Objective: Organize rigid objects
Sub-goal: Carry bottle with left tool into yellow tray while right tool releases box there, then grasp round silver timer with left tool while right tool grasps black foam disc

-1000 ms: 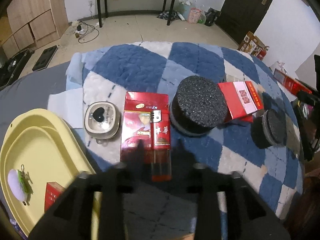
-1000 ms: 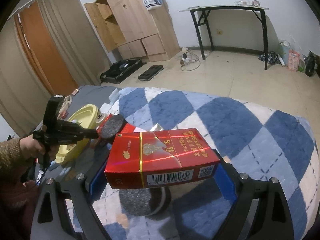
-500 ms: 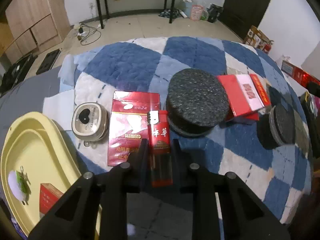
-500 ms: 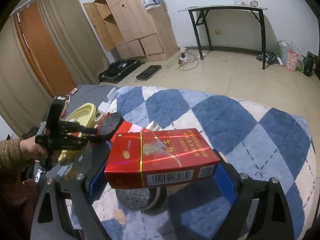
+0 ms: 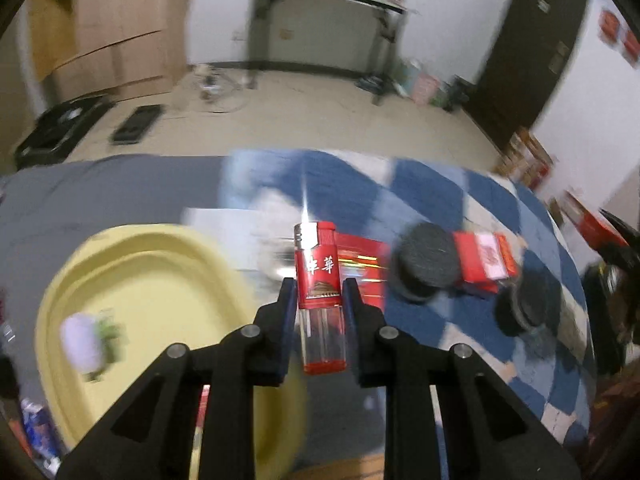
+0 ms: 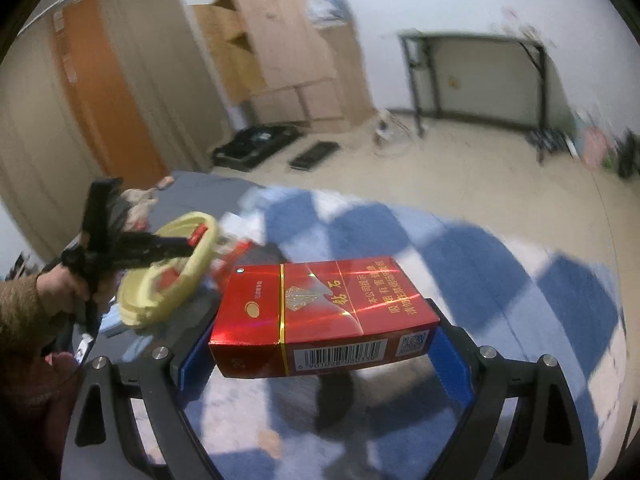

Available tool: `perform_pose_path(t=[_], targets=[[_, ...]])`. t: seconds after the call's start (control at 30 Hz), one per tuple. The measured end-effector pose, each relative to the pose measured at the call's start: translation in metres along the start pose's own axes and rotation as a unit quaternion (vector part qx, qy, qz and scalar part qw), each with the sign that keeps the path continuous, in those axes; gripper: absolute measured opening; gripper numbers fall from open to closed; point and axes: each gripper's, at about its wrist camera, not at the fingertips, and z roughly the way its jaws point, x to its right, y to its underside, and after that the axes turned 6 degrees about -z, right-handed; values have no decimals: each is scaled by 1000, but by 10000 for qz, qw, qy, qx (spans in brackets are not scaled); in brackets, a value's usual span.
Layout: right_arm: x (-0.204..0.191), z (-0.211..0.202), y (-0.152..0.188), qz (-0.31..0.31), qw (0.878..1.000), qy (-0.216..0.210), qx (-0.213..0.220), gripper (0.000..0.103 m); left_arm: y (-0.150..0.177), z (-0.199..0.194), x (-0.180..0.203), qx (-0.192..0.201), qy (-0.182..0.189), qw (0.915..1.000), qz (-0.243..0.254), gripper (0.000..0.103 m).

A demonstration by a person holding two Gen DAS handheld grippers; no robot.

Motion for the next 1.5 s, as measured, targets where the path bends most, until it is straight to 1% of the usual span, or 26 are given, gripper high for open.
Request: perform_pose_path(t=[0.03,0.13,0.17,0.23,0.3,0.37,0.47,0.5,0.6,0.67,0.77,0.87,1.03,1.17,1.2,1.23,1.27,1.3,1.33,1.37,1.4,1.43,1.5], targets=[[-22,2,-13,-252,9996,-80,49,92,-1,-11,-21,97,-177,9997,-130,25],[-72,18,-38,-752,9964,-374,69,92,5,-31,-68,223,-589,9974,-358,25],[-95,32,-47,-986,9938,-509,2,92,12,-38,-86,241,-696,9964,-420,25],[-129,57,-57,-1315,9888,-700,-115,92,31,-45,-106,147,-861,9950,-481,25],[-166,90,-64,-1613,9828,-868,-242,92,51,-44,-125,-25,-941,9934,-662,25],[-199,124,-66,-1851,9775,-955,-340,92,68,-33,-144,-202,-970,9908,-926,25],[-241,170,-61,-2242,9695,-920,-356,92,79,-16,-159,-447,-970,9875,-1158,25],[-250,182,-58,-2275,9685,-937,-385,92,81,-12,-162,-477,-981,9864,-1232,25],[-274,218,-45,-2190,9693,-949,-587,92,82,-8,-171,-484,-957,9851,-1348,25],[-289,237,-37,-2320,9663,-899,-653,92,82,-3,-173,-537,-982,9848,-1329,25],[-297,263,-33,-2335,9660,-806,-768,92,85,5,-175,-628,-981,9846,-1305,25],[-303,284,-32,-2260,9674,-765,-846,92,91,9,-181,-705,-955,9831,-1391,25],[-312,307,-26,-2388,9635,-696,-990,92,95,13,-185,-738,-954,9823,-1435,25],[-319,320,-23,-2401,9615,-729,-1124,94,92,7,-190,-617,-944,9810,-1576,26],[-319,320,-22,-2407,9611,-721,-1145,95,92,2,-191,-545,-931,9811,-1607,28],[-320,321,-22,-2413,9608,-740,-1147,95,90,-3,-191,-450,-907,9812,-1646,41],[-323,319,-21,-2425,9600,-817,-1140,95,86,-11,-190,-296,-910,9808,-1699,58],[-324,317,-21,-2435,9598,-844,-1115,98,83,-16,-190,-219,-804,9812,-1742,65],[-325,314,-22,-2443,9601,-854,-1062,103,79,-21,-189,-158,-790,9810,-1767,80],[-327,308,-24,-2445,9607,-904,-959,103,74,-25,-186,-85,-892,9807,-1735,87],[-326,304,-25,-2449,9608,-919,-919,103,70,-27,-184,-65,-948,9809,-1700,88],[-326,301,-27,-2449,9610,-906,-910,103,65,-30,-182,-31,-919,9818,-1664,88],[-323,291,-33,-2372,9625,-914,-949,103,57,-34,-175,-2,-877,9837,-1570,92]])
